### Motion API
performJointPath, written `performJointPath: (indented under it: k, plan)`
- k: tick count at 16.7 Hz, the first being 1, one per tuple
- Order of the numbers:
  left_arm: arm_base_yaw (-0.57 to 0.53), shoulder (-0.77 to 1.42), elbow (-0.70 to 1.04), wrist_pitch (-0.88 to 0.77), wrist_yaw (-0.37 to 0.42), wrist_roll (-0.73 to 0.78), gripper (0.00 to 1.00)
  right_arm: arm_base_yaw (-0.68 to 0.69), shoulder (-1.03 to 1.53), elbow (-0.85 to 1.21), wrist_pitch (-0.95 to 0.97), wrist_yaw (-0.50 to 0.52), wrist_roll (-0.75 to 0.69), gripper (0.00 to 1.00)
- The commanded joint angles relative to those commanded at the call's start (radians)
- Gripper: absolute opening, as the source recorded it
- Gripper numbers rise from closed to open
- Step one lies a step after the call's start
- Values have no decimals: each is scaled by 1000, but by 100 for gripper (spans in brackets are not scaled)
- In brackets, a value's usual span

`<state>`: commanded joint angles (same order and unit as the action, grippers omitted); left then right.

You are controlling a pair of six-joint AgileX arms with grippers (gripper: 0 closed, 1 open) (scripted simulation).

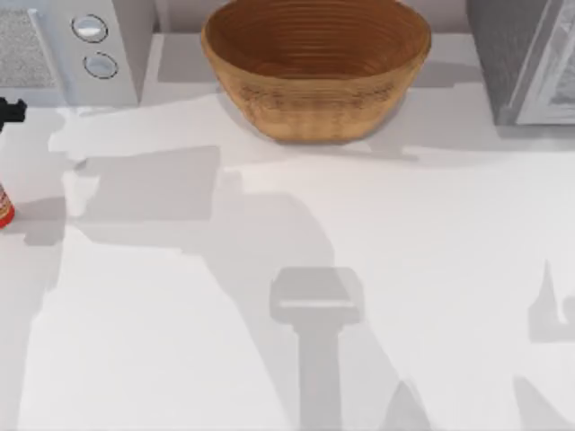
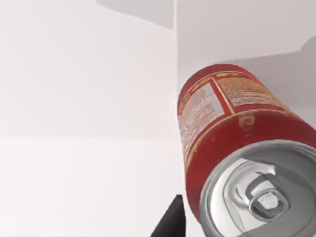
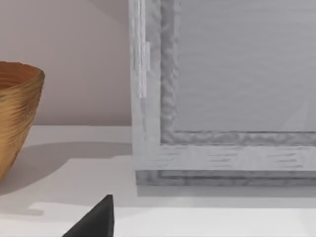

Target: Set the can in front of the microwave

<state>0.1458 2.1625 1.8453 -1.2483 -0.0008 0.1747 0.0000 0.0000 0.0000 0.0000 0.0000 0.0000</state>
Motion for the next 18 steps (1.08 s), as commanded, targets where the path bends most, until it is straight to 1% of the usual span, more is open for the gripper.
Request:
performJointPath:
  k: [3,4,13,18]
  plan:
    - [0,0,0,0,0,0,98,0,0,0,0,0,0,100]
    - [0,0,0,0,0,0,100,0,0,0,0,0,0,100]
    - [-1,0,3,-3,0,0,100,0,0,0,0,0,0,100]
    - [-2,2,105,-104,0,-1,100,0,0,0,0,0,0,100]
